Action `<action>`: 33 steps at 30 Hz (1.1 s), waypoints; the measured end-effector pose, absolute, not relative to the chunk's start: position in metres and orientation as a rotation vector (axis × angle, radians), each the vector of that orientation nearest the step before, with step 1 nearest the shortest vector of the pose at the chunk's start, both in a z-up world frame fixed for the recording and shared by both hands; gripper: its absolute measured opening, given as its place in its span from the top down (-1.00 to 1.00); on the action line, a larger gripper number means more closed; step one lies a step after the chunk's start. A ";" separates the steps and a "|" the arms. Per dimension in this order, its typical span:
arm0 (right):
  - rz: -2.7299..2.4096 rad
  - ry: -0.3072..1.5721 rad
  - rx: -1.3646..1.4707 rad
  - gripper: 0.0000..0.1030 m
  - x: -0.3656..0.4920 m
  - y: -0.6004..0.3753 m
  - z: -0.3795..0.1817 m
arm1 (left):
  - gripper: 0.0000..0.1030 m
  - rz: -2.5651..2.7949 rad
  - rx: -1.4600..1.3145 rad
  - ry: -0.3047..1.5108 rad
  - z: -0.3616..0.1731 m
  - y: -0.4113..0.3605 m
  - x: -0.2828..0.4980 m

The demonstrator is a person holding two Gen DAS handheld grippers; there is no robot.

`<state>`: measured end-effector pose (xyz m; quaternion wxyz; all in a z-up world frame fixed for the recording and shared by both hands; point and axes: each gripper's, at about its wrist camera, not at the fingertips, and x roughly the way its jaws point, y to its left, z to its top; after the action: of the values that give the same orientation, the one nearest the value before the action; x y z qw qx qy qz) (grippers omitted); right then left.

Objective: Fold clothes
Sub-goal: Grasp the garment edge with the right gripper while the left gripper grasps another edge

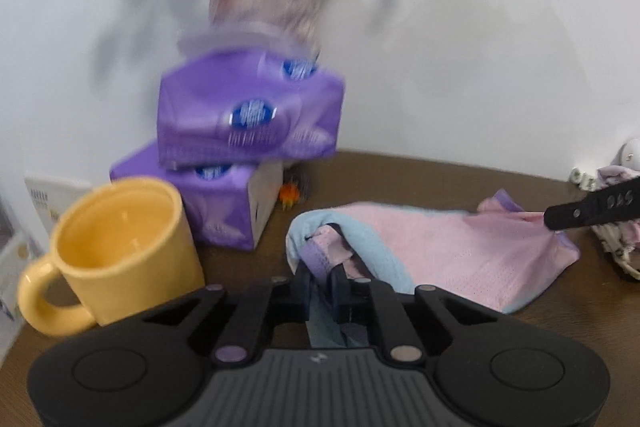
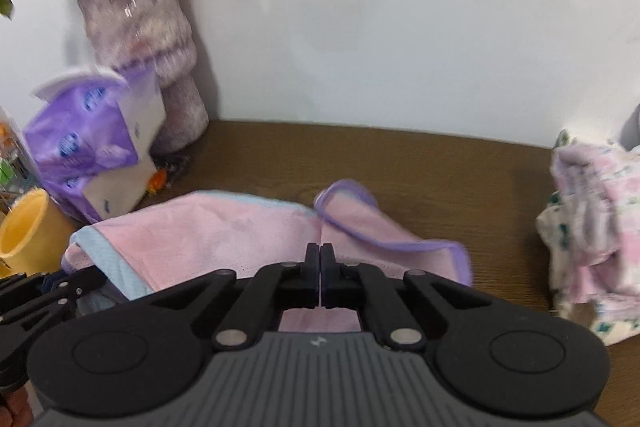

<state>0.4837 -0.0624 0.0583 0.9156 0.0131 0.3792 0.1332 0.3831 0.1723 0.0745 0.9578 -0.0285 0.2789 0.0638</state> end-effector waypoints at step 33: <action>0.219 0.461 0.003 1.00 0.190 -0.245 0.204 | 0.77 -0.353 0.185 0.645 0.151 0.072 0.145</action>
<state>0.1903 -0.2450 0.2041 0.9676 0.0017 0.2281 0.1081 0.1448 0.0721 0.1513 0.9290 0.0902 0.3148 -0.1723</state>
